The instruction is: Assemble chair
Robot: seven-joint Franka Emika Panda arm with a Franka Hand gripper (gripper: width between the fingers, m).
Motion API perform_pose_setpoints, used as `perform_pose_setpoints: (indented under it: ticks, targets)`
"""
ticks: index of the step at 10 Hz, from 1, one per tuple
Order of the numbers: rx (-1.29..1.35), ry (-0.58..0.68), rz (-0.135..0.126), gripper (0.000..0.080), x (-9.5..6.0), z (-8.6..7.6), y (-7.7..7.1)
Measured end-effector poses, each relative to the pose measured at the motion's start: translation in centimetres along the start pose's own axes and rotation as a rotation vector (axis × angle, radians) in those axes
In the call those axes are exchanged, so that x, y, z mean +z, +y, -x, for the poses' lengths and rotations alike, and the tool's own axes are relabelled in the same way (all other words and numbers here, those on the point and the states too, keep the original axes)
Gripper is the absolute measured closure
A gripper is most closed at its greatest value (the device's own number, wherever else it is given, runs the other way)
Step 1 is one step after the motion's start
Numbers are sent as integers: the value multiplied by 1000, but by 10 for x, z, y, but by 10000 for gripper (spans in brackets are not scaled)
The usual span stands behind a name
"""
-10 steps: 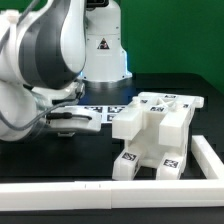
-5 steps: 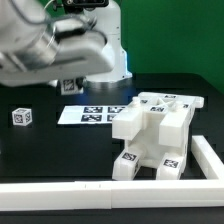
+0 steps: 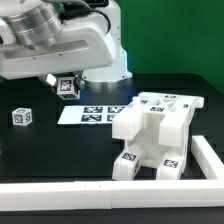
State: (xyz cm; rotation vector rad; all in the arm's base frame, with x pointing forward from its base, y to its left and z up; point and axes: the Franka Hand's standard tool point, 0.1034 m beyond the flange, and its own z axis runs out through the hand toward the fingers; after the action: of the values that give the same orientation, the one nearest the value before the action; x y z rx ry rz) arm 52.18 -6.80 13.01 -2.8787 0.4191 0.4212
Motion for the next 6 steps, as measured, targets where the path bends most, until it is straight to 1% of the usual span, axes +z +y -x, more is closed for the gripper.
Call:
perform_pose_setpoints:
  ticks: [1, 2, 3, 4, 5, 6]
  targets:
    - [-39, 147, 3, 517, -26, 2, -41]
    - [-55, 227, -2, 517, -38, 12, -71]
    - [-79, 355, -7, 517, -43, 7, -91]
    - [-72, 435, -16, 517, -36, 10, -92]
    - [-67, 470, -12, 517, -34, 10, -88]
    - [-70, 571, -8, 517, -38, 4, -89]
